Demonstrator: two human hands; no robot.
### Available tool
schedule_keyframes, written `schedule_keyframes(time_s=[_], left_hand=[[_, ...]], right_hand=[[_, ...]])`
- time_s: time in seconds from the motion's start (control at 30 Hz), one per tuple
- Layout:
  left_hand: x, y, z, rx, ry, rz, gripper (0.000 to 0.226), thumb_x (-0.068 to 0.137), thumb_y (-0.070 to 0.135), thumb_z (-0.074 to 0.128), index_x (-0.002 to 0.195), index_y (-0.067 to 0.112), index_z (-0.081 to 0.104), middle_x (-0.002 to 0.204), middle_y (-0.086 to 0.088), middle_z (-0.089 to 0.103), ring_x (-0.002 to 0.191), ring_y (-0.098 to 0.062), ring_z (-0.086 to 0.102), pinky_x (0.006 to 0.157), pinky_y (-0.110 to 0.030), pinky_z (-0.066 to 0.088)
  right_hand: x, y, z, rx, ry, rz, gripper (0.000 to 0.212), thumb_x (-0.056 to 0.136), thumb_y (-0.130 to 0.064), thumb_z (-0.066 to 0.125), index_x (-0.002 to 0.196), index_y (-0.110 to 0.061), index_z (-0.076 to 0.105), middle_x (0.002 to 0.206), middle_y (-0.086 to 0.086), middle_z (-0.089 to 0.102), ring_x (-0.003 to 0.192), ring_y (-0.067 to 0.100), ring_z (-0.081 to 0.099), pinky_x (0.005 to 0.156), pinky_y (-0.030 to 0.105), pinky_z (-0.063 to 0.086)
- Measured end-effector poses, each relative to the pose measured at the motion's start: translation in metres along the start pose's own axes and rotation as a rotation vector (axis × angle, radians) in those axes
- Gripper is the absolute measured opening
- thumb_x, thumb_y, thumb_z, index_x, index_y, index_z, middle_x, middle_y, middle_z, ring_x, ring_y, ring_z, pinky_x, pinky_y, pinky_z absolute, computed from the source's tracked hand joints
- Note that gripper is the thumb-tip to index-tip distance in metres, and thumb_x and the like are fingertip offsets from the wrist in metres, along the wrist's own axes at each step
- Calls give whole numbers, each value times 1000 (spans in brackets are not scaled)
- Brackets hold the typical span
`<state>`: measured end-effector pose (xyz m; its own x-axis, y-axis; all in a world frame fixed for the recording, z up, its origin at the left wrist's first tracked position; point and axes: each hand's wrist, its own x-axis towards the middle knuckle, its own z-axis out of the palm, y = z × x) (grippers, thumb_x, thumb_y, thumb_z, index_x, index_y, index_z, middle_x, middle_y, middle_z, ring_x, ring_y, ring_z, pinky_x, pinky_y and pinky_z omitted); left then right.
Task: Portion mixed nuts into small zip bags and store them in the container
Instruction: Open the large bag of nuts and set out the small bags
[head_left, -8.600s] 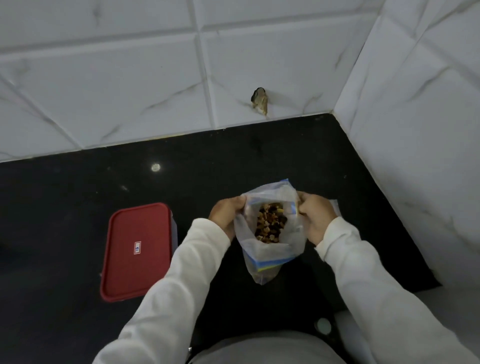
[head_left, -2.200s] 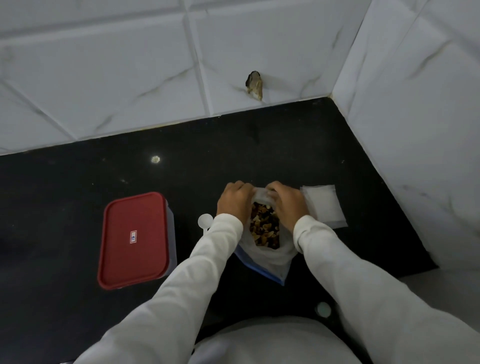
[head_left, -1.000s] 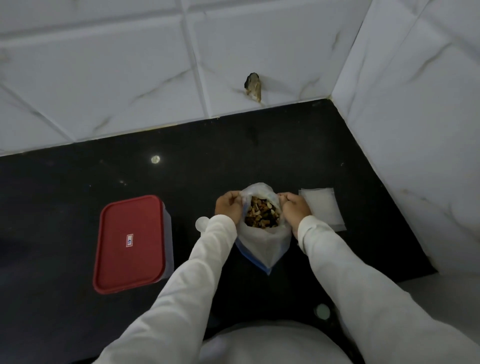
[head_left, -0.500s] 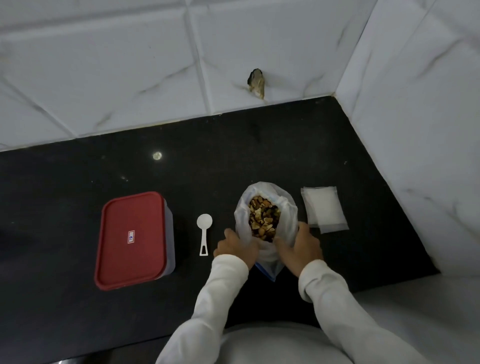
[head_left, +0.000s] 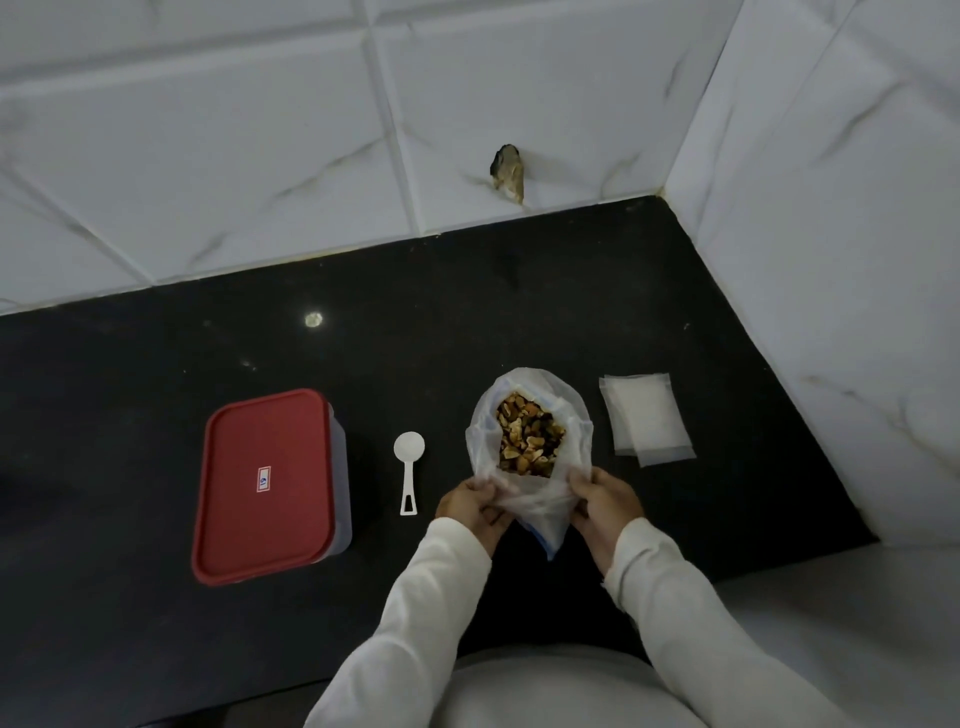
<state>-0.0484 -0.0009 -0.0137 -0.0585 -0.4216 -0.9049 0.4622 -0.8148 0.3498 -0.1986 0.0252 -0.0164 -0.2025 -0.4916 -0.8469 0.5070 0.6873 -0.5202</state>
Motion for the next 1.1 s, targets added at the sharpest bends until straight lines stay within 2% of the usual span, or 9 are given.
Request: schedule_keyframes(time_s=[0.13,0.27,0.4,0.5,0.6,0.8,0.9,1.0,1.1], left_hand=[[-1,2,2,109,53,83,16,97,-2,45,106,7,54,94,-15,62,82,-29,62,70,-40,54],[-8,-5,-8,893,207,332,26,92,35,60,106,21,45,93,-4,63,86,-24,66,82,-42,57],[-4,-3,-7,1291,163,225,39,85,55,53,104,22,59,103,-5,69,95,-26,67,88,-39,55],[-1,-4,-4,1176,169,292,27,88,43,62,100,19,66,101,-3,68,91,-21,65,77,-29,52],[-3,-9,-5,989,187,364,10,85,31,69,86,23,63,93,-2,68,80,-17,62,62,-24,45],[0,-23,-1,728,142,365,13,84,14,68,92,4,70,85,-11,70,82,-26,65,68,-29,52],[2,-24,-3,746,54,388,14,85,16,71,97,10,67,92,-5,71,90,-23,67,76,-29,54],[-5,-25,-8,675,26,366,38,78,32,80,103,16,57,102,-5,66,90,-19,67,87,-39,57],[-23,-24,-5,674,303,606,42,76,38,79,103,18,54,109,-6,55,84,-16,60,72,-29,53]], right_hand=[[2,0,-5,-211,62,-81,20,95,-16,57,115,-19,57,114,5,62,104,23,60,96,42,50],[-10,1,-16,-622,167,-384,38,87,-38,67,117,-22,50,110,-2,52,94,12,57,69,23,45],[-8,5,-19,-670,44,-192,33,87,-40,67,109,-20,53,104,1,60,95,18,63,85,36,53],[-1,6,-17,-789,25,-168,22,93,-35,57,105,-16,59,104,5,63,100,21,61,95,41,49],[4,6,-15,-671,6,-210,13,91,-25,58,97,-15,64,101,10,67,97,23,64,95,46,50],[5,4,-16,-366,-21,-74,23,87,0,54,91,-16,69,104,14,69,100,28,65,97,47,51],[6,-3,-26,-628,16,-194,8,91,-20,61,98,-19,63,103,2,67,99,18,63,96,41,51],[-6,-11,-39,-560,-23,-269,20,87,-33,69,104,-26,61,103,-7,64,96,11,65,88,33,56],[-13,-18,-55,-539,21,-390,23,83,-41,72,100,-27,67,97,-7,70,90,8,68,82,30,59]])
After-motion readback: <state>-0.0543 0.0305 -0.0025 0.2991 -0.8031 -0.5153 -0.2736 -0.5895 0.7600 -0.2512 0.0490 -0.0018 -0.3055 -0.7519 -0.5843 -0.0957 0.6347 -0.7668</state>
